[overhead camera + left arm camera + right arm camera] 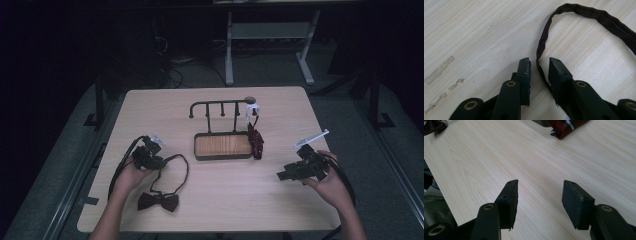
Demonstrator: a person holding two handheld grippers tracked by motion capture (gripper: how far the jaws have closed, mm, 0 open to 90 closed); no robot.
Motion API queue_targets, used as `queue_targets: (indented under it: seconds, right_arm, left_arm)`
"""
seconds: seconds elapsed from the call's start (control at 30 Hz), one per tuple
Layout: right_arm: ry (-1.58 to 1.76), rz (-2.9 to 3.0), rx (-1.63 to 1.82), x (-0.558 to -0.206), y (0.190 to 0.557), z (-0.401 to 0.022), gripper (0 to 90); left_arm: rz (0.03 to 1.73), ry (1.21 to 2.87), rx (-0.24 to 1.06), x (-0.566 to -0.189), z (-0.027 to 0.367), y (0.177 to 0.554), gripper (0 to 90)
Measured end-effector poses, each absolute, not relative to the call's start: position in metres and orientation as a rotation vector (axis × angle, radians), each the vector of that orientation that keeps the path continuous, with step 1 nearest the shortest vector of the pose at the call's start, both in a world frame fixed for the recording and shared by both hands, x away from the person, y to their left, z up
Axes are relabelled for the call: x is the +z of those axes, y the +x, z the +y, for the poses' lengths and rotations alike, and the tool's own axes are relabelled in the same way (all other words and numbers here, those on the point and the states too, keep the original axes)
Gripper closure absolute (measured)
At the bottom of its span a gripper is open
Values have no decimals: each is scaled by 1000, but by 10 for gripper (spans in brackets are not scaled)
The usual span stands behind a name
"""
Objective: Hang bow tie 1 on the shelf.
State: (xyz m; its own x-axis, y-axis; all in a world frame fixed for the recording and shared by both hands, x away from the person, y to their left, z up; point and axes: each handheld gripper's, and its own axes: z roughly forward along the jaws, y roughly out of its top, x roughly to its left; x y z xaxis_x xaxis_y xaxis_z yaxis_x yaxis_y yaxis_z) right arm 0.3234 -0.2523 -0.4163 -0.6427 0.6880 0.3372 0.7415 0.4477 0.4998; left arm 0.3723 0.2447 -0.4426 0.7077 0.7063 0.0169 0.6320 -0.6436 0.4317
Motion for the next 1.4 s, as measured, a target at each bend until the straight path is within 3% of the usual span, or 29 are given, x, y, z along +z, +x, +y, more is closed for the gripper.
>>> queue_targets:
  seconds: [0.23, 1.4]
  right_arm:
    - [-1293, -2601, -975, -415, 323, -254, 467]
    - [-1309, -2560, -977, -424, 326, -259, 463]
  left_arm:
    - [982, 2554, 257, -441, 241, 370, 890]
    - [923, 2509, 246, -418, 244, 358, 897]
